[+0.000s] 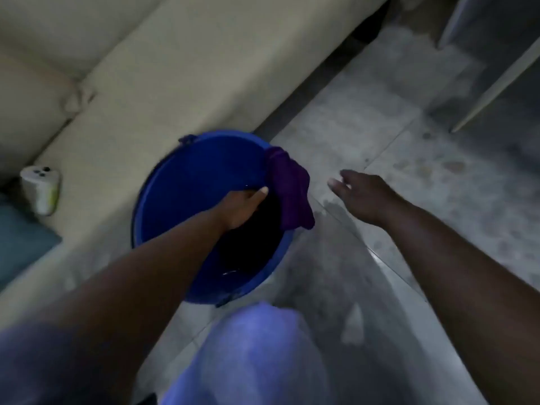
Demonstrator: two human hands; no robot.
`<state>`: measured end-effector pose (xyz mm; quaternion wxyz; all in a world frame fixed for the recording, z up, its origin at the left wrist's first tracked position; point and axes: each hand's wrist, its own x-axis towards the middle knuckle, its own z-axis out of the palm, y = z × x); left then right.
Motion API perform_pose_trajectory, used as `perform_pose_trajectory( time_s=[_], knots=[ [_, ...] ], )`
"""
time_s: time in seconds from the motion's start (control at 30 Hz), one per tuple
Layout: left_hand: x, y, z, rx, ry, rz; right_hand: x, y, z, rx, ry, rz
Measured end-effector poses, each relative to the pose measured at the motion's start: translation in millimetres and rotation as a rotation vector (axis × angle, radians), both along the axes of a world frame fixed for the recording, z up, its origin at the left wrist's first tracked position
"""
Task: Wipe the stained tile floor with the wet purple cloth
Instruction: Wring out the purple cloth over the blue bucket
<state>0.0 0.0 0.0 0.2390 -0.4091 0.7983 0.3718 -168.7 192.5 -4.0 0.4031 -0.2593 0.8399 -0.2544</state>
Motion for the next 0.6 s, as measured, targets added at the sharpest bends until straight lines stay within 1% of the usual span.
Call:
perform_pose_trajectory(
  time_s=[0.07,0.13,0.17,0.23,0.3,0.37,0.43,0.5,0.53,0.57,0.6],
  knots=[
    [-2,6,-34,0.157,0.051,0.188,10,-10,-39,-0.092,-0.171,-0.085],
    [-6,13,-59,0.270,0.168,0.363,18,-25,-72,-0.205,-0.386,-0.127],
    [-11,17,-73,0.305,0.239,0.414,21,-33,-87,-0.269,-0.492,-0.167],
    [-22,27,-89,0.338,0.362,0.466,21,-46,-102,-0.371,-0.620,-0.222],
    [-29,35,-94,0.345,0.490,0.504,21,-54,-107,-0.458,-0.680,-0.264],
    [-35,36,-96,0.382,0.552,0.579,21,-57,-111,-0.503,-0.702,-0.283],
    [-38,35,-90,0.432,0.537,0.651,21,-55,-110,-0.545,-0.699,-0.324],
    [-38,36,-80,0.428,0.489,0.685,17,-50,-108,-0.618,-0.712,-0.390],
    [-40,37,-74,0.390,0.471,0.714,13,-46,-104,-0.653,-0.700,-0.405],
    [-42,38,-68,0.288,0.467,0.705,9,-42,-101,-0.675,-0.674,-0.410],
    [-45,39,-60,0.139,0.477,0.657,4,-37,-96,-0.693,-0.637,-0.406]
  ],
)
